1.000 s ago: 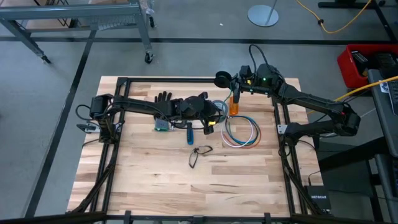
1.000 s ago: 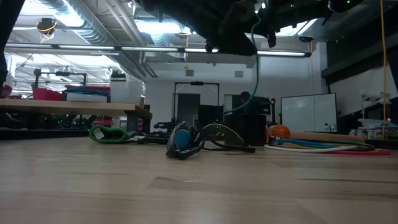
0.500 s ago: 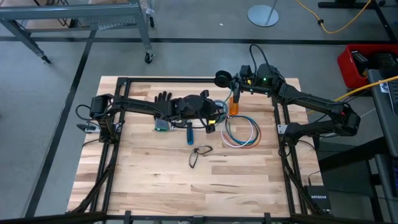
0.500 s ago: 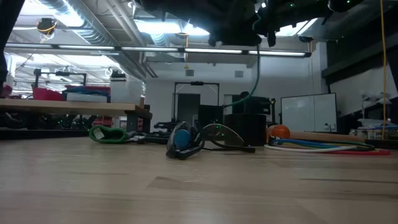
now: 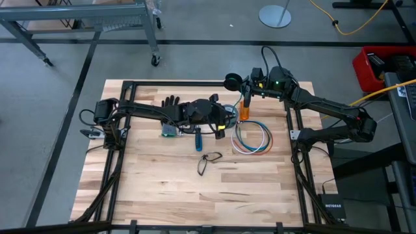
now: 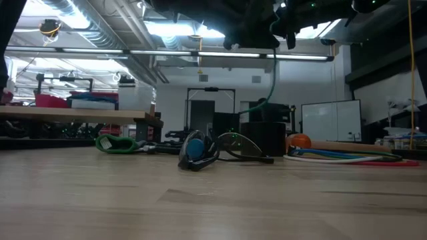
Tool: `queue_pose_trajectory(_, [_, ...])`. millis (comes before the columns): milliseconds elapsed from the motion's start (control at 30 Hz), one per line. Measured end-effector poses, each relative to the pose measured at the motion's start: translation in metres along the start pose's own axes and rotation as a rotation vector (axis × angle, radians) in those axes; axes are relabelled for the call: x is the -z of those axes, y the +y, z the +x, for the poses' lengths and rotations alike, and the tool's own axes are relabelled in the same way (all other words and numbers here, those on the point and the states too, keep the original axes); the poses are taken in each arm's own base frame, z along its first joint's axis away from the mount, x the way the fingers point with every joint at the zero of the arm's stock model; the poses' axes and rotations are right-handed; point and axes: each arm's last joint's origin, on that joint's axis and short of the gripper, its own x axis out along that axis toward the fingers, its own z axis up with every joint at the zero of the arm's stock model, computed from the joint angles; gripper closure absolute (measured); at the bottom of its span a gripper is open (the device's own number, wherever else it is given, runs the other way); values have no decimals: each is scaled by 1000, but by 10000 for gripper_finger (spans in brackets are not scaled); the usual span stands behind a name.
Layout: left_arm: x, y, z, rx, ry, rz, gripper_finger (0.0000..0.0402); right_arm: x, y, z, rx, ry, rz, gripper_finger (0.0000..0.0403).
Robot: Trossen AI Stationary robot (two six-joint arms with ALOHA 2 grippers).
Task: Coil cords
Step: Coil the green wire onto the spool
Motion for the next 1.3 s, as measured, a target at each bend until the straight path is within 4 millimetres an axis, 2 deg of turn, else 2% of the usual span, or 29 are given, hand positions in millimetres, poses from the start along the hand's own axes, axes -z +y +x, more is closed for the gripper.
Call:
queue_pose_trajectory(67, [1, 0, 0, 1, 8, 0, 383, 0, 0, 0, 0, 0, 0, 402])
queue_pose_trajectory(133, [2, 1, 0, 1, 25, 0, 394, 0, 0, 0, 0, 1, 0, 402])
queue_pose_trajectory(367, [14, 6, 0, -49, 146, 19, 397, 2, 2, 0, -63, 28, 4, 402])
queue_pose_trajectory(700, [36, 27, -2, -99, 353, 36, 400, 24, 2, -16, -21, 288, 19, 402])
queue_pose_trajectory(1033, [43, 57, 0, -135, 368, 1, 401, 42, 0, -23, 36, 487, -13, 402])
queue_pose_trajectory(1300, [40, 70, 3, -106, 304, -80, 401, 58, -7, -14, 71, 610, -116, 402])
